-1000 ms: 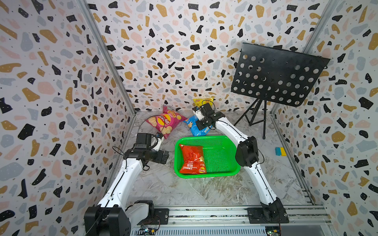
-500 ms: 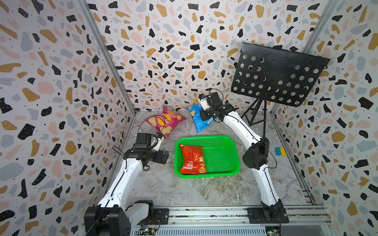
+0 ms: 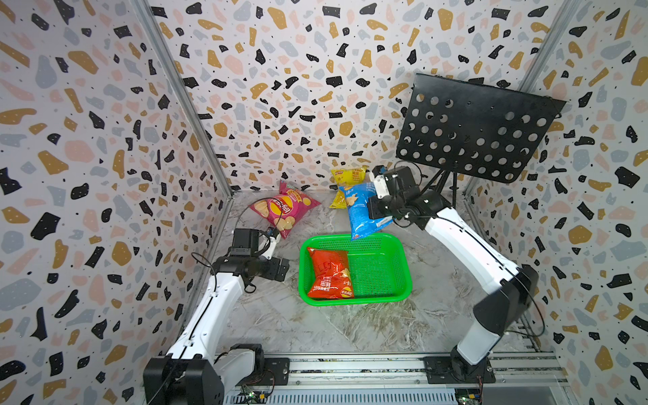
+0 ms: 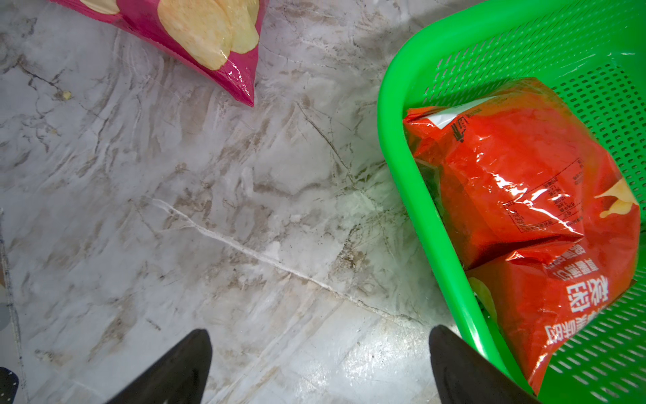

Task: Put the potato chips into the basket
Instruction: Pick up the potato chip from the center of the board, then place the potato chip in the basket.

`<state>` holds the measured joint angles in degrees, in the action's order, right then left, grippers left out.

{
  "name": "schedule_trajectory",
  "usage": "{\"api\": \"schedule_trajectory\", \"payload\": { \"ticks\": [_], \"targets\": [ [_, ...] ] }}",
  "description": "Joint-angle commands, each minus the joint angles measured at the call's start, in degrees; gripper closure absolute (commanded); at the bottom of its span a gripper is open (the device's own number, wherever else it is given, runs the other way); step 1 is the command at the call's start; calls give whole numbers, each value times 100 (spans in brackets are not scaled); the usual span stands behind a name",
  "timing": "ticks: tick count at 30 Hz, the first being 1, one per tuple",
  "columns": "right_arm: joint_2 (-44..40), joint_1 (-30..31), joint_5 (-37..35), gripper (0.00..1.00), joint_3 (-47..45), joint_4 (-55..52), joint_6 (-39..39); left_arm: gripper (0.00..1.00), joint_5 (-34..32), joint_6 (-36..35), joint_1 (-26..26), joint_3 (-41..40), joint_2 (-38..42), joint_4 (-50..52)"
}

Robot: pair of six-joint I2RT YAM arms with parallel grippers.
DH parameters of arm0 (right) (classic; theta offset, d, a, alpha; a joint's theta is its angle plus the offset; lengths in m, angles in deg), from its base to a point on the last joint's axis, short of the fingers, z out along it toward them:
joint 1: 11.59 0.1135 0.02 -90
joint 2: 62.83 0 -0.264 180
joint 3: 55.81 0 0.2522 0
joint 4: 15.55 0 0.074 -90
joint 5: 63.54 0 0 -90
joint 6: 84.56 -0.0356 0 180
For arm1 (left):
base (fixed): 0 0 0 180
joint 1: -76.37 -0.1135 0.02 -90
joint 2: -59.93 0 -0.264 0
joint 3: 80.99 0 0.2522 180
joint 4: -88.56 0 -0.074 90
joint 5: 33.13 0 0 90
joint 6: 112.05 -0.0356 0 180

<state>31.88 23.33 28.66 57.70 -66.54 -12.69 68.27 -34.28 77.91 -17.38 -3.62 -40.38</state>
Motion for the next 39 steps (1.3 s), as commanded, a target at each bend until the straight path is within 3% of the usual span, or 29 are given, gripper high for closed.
{"api": "schedule_trajectory", "payload": {
  "ticks": [1,8,15,39],
  "targets": [
    [-825,215,10,100,-696,438,-682,0,-6,10,-44,-85,88,-118],
    [-2357,634,-249,100,-2807,1187,-1672,0,-12,19,-49,-96,101,-139],
    [-2779,807,-248,100,-4139,2041,-2346,0,60,28,-49,-103,71,-135],
    [-2187,774,-503,100,-4951,2522,-2058,0,20,43,-44,-121,88,-154]
  ]
}}
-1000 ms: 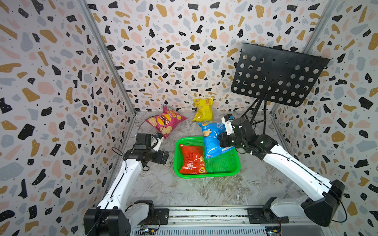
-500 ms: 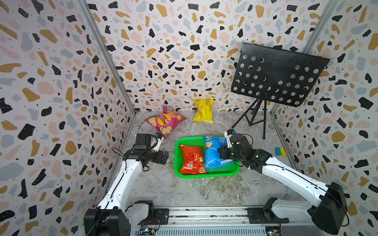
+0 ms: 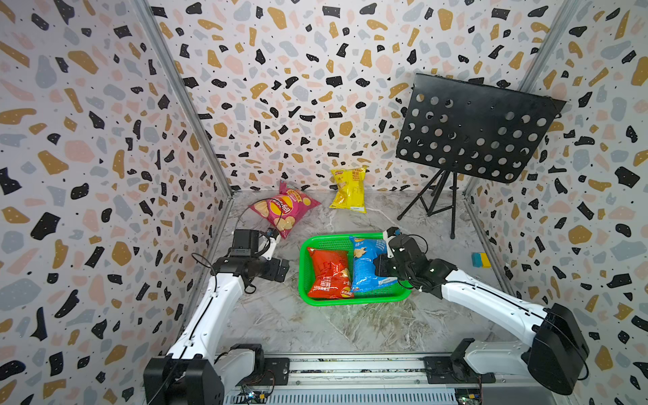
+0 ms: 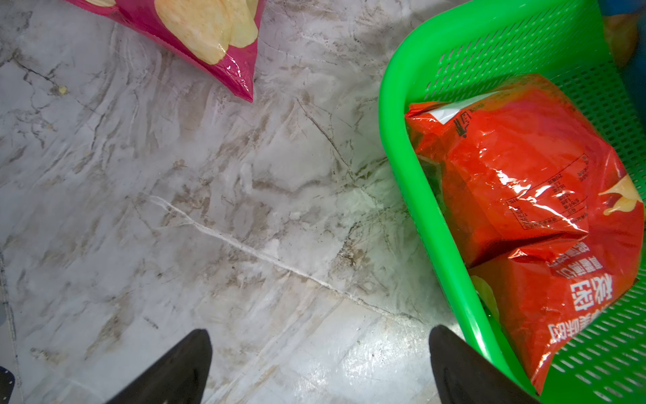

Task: Put the potato chips into the basket
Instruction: Place the potato chip in the basket.

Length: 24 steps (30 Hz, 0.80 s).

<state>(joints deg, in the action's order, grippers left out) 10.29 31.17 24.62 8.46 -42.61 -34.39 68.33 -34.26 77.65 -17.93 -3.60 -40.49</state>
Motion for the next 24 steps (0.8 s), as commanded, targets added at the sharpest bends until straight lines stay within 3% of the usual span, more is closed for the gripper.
{"api": "schedule_trajectory", "payload": {
  "ticks": [1,5,12,14,21,24],
  "targets": [
    [20,-30,-88,100,-23,78,161,0,20,43,-22,-60,75,-146],
    [206,-75,33,98,19,-52,281,0,40,45,-22,-61,73,-142],
    [172,-75,-117,54,510,-846,592,0,48,59,-22,-53,73,-135],
    [87,-75,-308,46,695,-1122,732,0,66,59,-22,-48,79,-125],
    [334,-75,-137,48,1390,-1864,1100,0,44,60,-22,-49,77,-125],
    [497,-75,92,56,1446,-1961,1111,0,42,52,-22,-53,60,-124]
  ]
}}
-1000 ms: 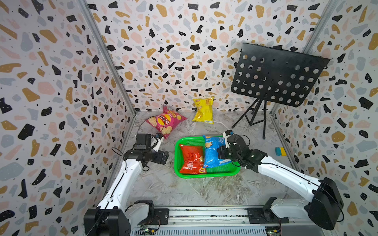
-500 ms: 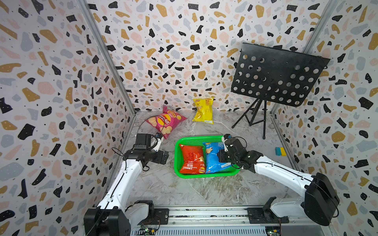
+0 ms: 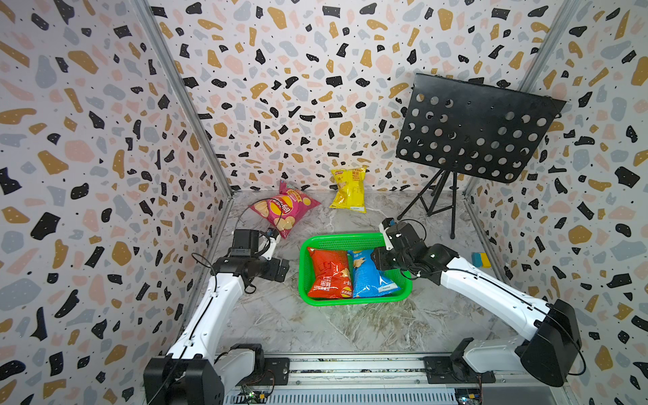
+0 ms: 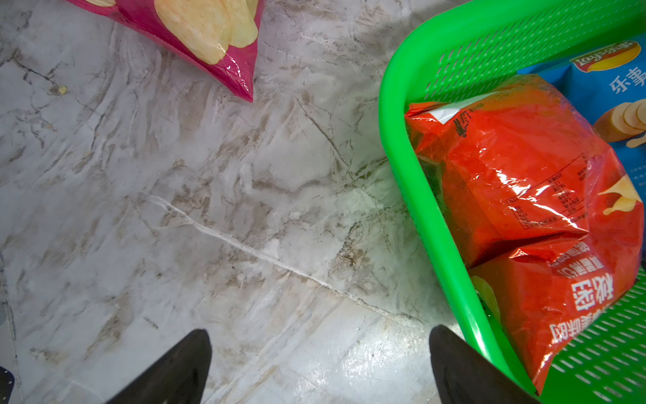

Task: Put the potato chips into the basket
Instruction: Place the potato chip in the basket.

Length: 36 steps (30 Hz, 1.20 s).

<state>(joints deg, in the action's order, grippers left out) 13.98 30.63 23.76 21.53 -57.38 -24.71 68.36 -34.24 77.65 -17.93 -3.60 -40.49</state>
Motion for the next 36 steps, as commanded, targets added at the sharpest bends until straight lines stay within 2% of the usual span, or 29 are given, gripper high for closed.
{"api": "schedule_trajectory", "payload": {
  "ticks": [1,8,12,23,33,36],
  "targets": [
    [164,-20,262,58,93,-472,134,0,46,56,-17,-52,51,-125],
    [404,-12,712,80,-254,-344,15,0,47,52,-22,-61,33,-134],
    [443,-12,720,82,-668,-92,-83,0,47,51,-22,-52,26,-133],
    [594,-12,630,74,-1167,31,-67,0,56,57,-22,-56,15,-136],
    [-214,-12,579,50,-372,-696,356,0,59,50,-22,-45,33,-134],
    [-261,-12,510,48,-147,-689,558,0,81,57,-22,-44,33,-138]
  ]
}}
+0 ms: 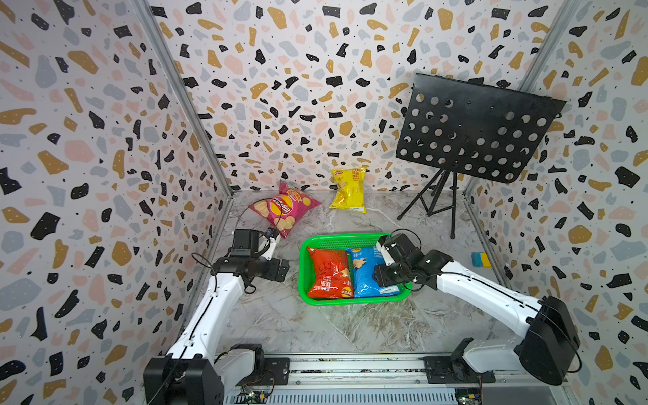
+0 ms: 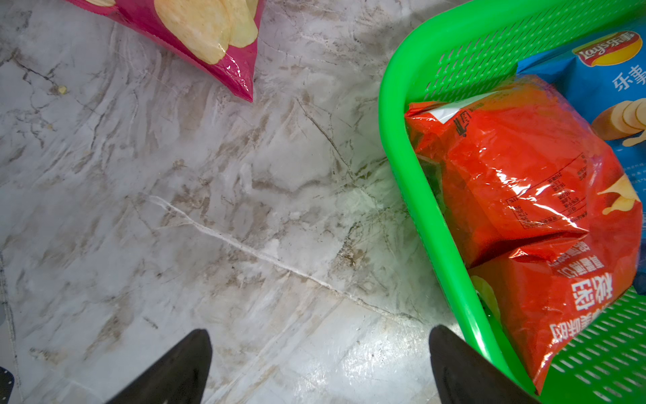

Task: Put the potato chips into the basket
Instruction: Place the potato chip in the basket, then pick up the potato chip from the center of the board.

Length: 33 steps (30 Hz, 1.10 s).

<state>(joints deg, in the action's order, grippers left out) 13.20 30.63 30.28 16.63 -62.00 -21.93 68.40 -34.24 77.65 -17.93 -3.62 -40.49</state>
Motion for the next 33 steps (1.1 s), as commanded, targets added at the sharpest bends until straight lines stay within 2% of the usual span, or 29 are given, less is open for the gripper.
{"api": "schedule_trajectory", "payload": {
  "ticks": [1,7,14,25,33],
  "targets": [
    [-163,-12,-167,48,401,-190,338,0,78,60,-22,-47,34,-133],
    [340,-20,-553,43,1177,-49,715,0,87,66,-22,-50,36,-134],
    [1582,-199,-1142,42,2535,75,1199,0,60,59,-22,-46,36,-134],
    [3775,-763,-808,32,4933,120,1586,0,26,40,-21,-58,7,-133],
    [5565,-1049,-622,30,7400,-353,1644,0,15,32,-22,-64,-79,-133]
  ]
}}
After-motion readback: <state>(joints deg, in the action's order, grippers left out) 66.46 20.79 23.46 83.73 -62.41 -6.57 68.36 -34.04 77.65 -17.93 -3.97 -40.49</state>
